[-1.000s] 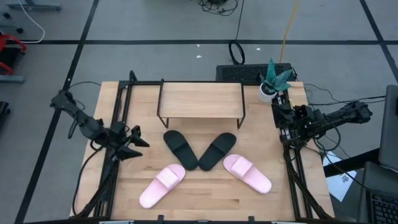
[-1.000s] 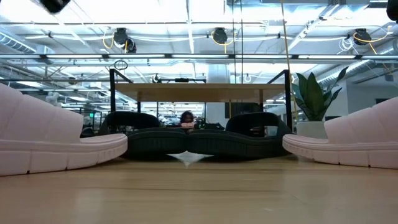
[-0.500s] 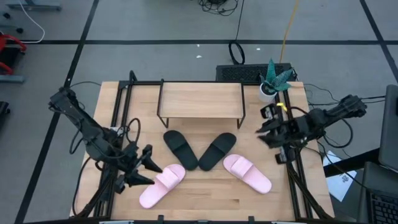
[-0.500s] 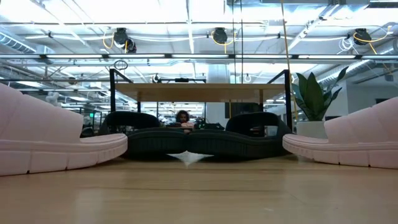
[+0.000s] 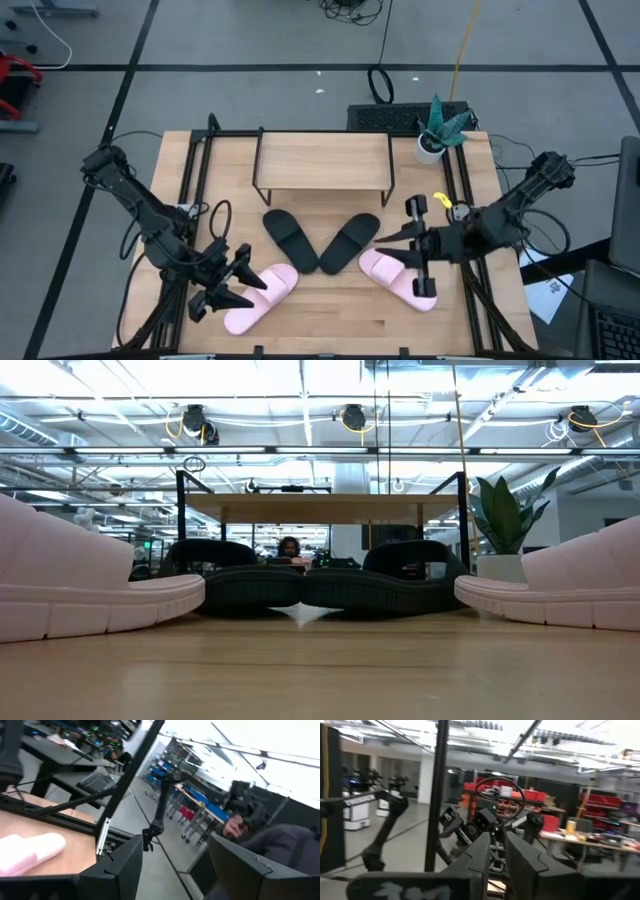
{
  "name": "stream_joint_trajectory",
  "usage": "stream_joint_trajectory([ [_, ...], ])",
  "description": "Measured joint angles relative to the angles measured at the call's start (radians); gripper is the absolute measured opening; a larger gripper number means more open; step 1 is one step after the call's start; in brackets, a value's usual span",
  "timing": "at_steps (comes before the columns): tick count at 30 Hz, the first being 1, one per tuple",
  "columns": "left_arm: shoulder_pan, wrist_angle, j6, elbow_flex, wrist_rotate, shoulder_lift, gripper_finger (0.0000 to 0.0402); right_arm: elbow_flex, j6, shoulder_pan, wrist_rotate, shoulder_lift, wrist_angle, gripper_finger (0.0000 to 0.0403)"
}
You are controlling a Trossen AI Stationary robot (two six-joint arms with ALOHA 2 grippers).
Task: Pick and place slides into the shelf
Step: Put the right black slipper on the shelf
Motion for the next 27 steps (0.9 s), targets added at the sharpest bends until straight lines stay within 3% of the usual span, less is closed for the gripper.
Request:
stream_joint_trajectory([
  [6,0.0,-0.015,-0.023,0.0,-0.111,0.0,0.0225,0.0,-0.004,0.057,0.187,0.037,-0.002,0.0047],
  [14,0.001,-0.24,-0.159,0.0,-0.296,0.0,0.0225,0.0,-0.027,0.082,0.432,0.1,-0.001,0.0047],
  [19,0.005,-0.337,-0.236,0.0,-0.32,0.0,0.0225,0.0,-0.042,0.063,0.457,0.157,0.0,0.0047],
  [27,0.005,-0.345,-0.253,0.0,-0.333,0.0,0.0225,0.0,-0.029,0.025,0.457,0.255,-0.086,0.0047],
])
